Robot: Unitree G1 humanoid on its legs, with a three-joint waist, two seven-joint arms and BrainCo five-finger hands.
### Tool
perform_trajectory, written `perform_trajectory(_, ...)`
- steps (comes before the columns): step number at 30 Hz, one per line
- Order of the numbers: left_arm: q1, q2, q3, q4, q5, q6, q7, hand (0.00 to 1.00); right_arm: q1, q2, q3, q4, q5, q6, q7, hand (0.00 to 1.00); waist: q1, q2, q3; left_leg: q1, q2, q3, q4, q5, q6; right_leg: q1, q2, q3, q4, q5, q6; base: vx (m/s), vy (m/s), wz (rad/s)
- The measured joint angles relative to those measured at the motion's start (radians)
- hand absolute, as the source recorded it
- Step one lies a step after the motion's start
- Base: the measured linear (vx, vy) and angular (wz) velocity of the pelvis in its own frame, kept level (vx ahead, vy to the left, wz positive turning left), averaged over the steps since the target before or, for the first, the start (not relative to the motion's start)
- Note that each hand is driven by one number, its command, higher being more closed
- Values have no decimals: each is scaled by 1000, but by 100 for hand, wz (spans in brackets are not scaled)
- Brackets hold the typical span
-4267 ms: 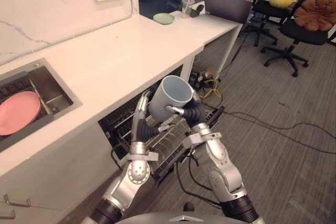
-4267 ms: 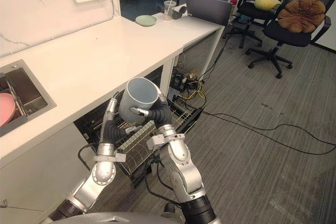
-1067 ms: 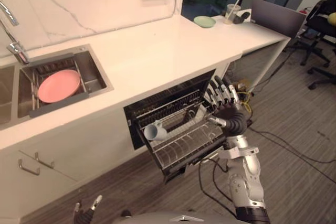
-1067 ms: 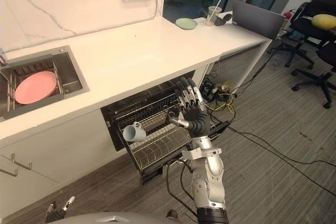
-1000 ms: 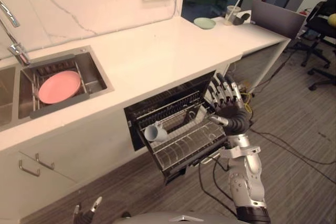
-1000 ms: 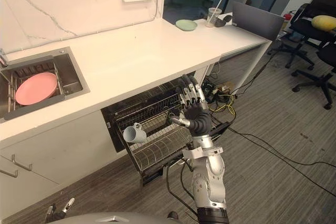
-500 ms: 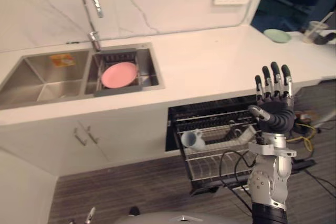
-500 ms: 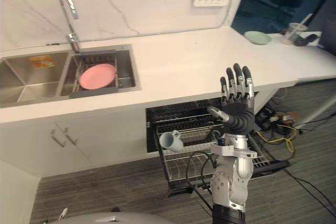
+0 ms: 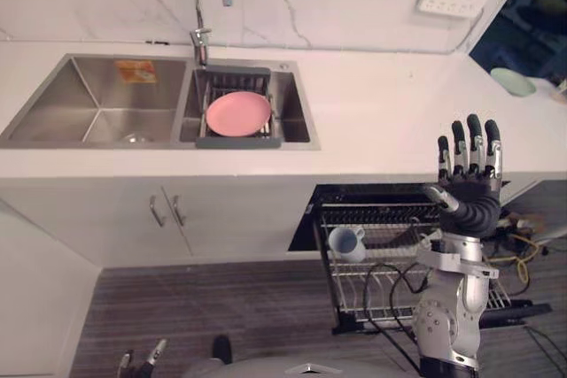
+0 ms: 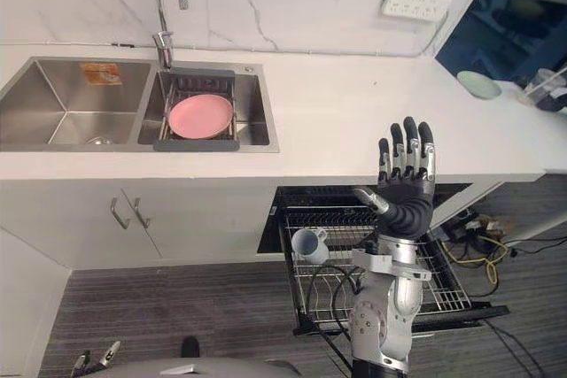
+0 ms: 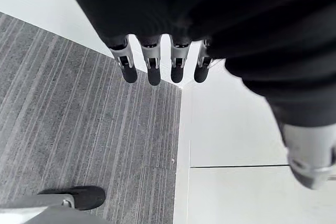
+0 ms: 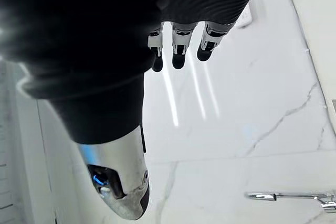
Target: Walk over to the sink, pick up the cup, carry it to the dishwasher, place the cup inside the dishwasher, then close the dishwasher door
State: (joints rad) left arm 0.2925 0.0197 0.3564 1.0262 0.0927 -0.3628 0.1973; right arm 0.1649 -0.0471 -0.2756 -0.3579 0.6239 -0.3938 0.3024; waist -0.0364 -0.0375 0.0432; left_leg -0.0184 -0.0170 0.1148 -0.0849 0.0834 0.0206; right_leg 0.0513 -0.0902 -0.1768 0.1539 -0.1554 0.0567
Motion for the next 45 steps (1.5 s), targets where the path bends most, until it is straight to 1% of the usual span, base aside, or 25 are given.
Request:
perform_trajectory(2,1,-22,15,-26,0,-2,0,0,22,0,0,-33,0,0,7,0,2,14,-3,2,3,1,0,-1,-1,2,-3,0,0,0,0,18,-6,-1)
perform_trajectory(4,0,-36,28,-59,0,-5,-1,0,42,9,3,-65,-1,0,19,0,5,20,-6,0,6,1,0,-3,-5,4,0,0,-1,0,0,0,0,0)
perform_trajectory(7,-2,-55,34,-84,-1,-6,-2,0,67,40,28,-102,-1,1,19,0,7,19,-6,-3,7,10,0,-10,-8,8,0,3,-10,-7,2,-50,-13,-4)
perform_trajectory(9,-1,-59,34,-90,-1,-6,-2,0,80,47,48,-106,-1,2,21,0,11,21,-7,-2,7,19,-1,-9,-8,7,-2,5,-12,-12,5,-45,-7,-7)
perform_trajectory(10,8,-77,33,-130,-1,-9,-2,0,112,70,107,-105,-1,6,60,0,28,21,-35,-19,6,32,-1,18,-1,2,-4,4,-55,25,16,0,0,0)
perform_trajectory(13,9,-77,33,-134,-1,-9,-2,0,112,70,107,-105,-1,6,60,0,27,18,-33,-18,6,31,-1,14,0,2,-4,5,-54,25,16,0,0,0)
perform_trajectory(14,9,-77,33,-134,-1,-9,-2,0,112,70,107,-105,-1,6,60,0,27,18,-33,-16,7,32,-1,8,-5,3,-4,6,-52,25,16,-29,3,-4)
perform_trajectory(16,9,-78,33,-134,-11,-9,-9,0,113,70,109,-105,-1,6,61,0,27,19,-32,-15,8,35,-1,4,0,2,-3,9,-49,25,15,-33,2,-4)
perform_trajectory(19,8,-82,33,-133,-71,-2,-36,0,126,70,129,-105,-1,6,63,0,27,21,-30,-19,8,50,-2,4,0,2,-3,6,-50,20,16,-12,2,0)
perform_trajectory(22,3,-89,36,-131,-147,9,-76,0,138,71,153,-105,-1,5,62,0,17,22,-29,-36,10,73,-2,4,0,-8,-9,-13,-61,22,19,-6,16,15)
perform_trajectory(26,-10,-98,36,-130,-239,16,-104,0,142,82,155,-96,-2,5,62,0,11,22,-29,-51,5,78,-2,11,8,-2,-19,-49,-63,29,26,71,18,25)
perform_trajectory(28,-21,-99,56,-129,-298,29,-124,0,141,88,158,-96,-4,5,63,0,16,9,-22,-47,2,70,-2,5,11,11,-23,-59,-62,30,27,48,19,17)
perform_trajectory(30,-35,-99,84,-116,-302,36,-123,0,140,88,157,-95,-10,5,63,0,21,1,-19,-36,0,57,-2,0,13,22,-24,-62,-59,31,25,59,12,9)
perform_trajectory(34,-38,-102,137,-89,-305,47,-109,0,140,88,157,-88,-23,5,60,0,25,7,-16,-8,3,57,4,-14,12,35,-22,-52,-30,32,23,53,12,-1)
perform_trajectory(35,-40,-109,153,-79,-307,48,-100,0,140,87,157,-72,-23,5,60,0,26,4,-13,-17,6,57,52,-39,10,48,-18,-51,-28,31,23,50,-6,3)
perform_trajectory(36,-45,-109,155,-77,-309,48,-94,0,141,84,159,-59,-23,5,60,0,36,16,7,-63,24,60,189,-106,-4,61,-13,-53,-19,30,18,0,0,0)
perform_trajectory(37,-44,-109,155,-75,-310,48,-94,0,142,83,165,-59,-23,5,60,0,42,20,12,-92,39,67,271,-139,-7,67,-10,-56,-14,23,3,-27,0,-4)
perform_trajectory(38,-39,-110,155,-75,-318,46,-96,0,140,83,180,-67,-23,4,59,0,50,31,24,-164,66,95,433,-201,-16,72,-11,-61,0,-41,-14,-83,1,19)
perform_trajectory(39,-46,-111,152,-67,-325,50,-96,0,138,78,182,-67,-24,4,56,0,46,33,38,-223,100,112,561,-237,-35,72,-9,-84,27,-75,-4,-89,22,34)
perform_trajectory(40,-46,-107,153,-67,-325,50,-98,0,139,78,180,-66,-24,4,54,0,47,29,45,-237,108,121,600,-239,-53,77,-15,-87,38,-82,2,-101,42,33)
perform_trajectory(41,-43,-102,152,-61,-325,55,-98,0,128,76,173,-66,-25,5,41,0,62,37,49,-253,142,152,664,-278,-37,85,-17,-87,37,-85,3,-53,75,-6)
perform_trajectory(42,-19,-100,154,-60,-325,58,-97,0,108,72,170,-66,-25,4,26,0,69,43,49,-254,173,158,662,-294,-34,93,-23,-71,33,-87,8,-14,83,-21)
perform_trajectory(43,-7,-100,156,-58,-325,58,-96,0,100,73,170,-66,-24,4,17,0,70,41,49,-254,180,151,639,-293,-37,95,-32,-63,32,-90,12,65,126,-31)
perform_trajectory(45,23,-99,155,-39,-325,58,-98,0,92,74,172,-66,-25,-1,9,0,81,37,48,-261,176,72,518,-250,-61,95,-66,-8,24,-100,28,179,241,-39)
